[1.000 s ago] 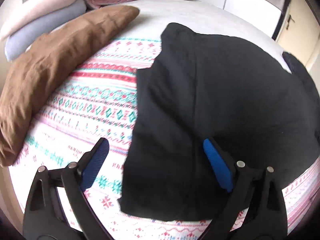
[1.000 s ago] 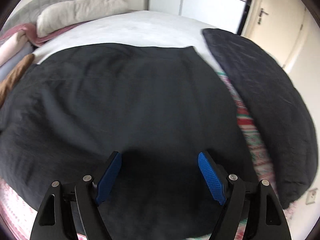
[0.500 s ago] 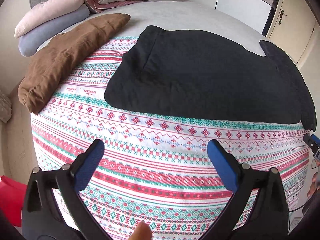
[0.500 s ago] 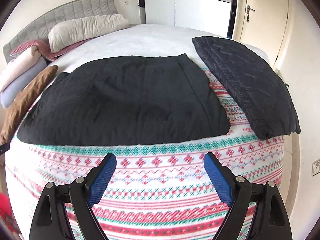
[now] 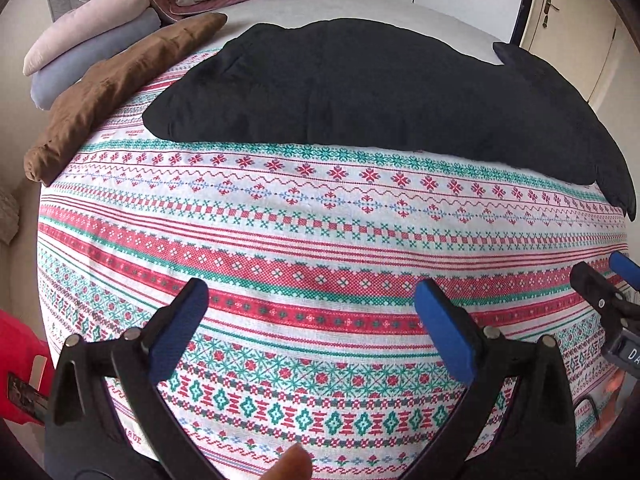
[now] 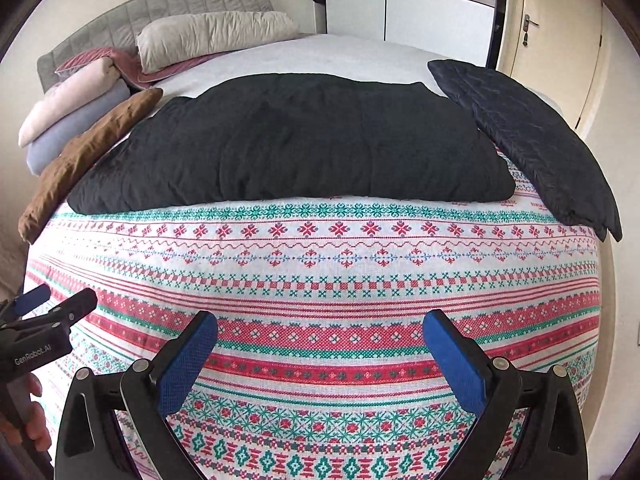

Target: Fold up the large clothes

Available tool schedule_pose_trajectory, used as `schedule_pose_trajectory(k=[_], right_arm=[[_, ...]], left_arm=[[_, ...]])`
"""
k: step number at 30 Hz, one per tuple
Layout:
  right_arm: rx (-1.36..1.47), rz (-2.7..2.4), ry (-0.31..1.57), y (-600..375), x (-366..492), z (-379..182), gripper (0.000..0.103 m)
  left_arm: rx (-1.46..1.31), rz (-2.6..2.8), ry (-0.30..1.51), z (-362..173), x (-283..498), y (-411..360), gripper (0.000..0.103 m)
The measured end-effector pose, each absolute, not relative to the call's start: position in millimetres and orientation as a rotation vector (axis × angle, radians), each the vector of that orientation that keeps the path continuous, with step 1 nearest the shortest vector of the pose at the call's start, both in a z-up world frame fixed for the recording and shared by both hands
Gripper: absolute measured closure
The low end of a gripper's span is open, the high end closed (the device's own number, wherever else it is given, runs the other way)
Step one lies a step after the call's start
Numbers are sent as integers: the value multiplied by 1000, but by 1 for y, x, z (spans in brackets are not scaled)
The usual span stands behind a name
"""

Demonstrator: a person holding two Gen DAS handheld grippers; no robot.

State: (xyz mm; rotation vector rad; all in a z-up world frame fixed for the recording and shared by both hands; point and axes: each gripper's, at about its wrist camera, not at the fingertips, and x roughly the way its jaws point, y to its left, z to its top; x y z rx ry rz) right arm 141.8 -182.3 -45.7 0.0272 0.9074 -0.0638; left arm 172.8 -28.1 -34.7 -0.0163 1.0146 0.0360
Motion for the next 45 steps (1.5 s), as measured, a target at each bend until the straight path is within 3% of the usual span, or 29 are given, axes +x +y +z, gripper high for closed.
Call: schedule_pose_trajectory(k=[45], right_arm=[[-32, -62, 931, -154, 133, -62, 0]], left_arm=[[15, 5, 1030, -34, 145, -47, 1]])
